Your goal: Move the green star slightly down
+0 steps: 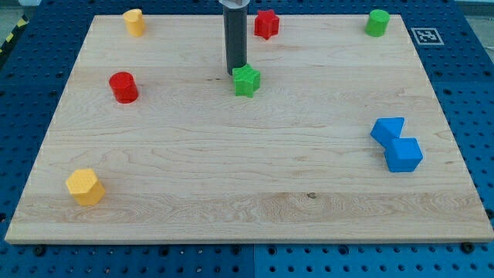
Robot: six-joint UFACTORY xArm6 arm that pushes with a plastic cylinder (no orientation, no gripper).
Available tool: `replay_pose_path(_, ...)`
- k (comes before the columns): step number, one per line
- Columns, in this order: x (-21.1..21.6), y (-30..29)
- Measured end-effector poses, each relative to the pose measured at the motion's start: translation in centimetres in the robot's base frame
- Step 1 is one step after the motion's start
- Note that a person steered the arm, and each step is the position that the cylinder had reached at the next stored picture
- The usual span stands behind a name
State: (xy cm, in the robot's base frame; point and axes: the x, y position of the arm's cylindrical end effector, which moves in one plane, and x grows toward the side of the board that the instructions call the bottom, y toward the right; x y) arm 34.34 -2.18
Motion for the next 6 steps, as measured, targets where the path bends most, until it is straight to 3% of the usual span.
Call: replay_pose_path(6,-2.2,0.0)
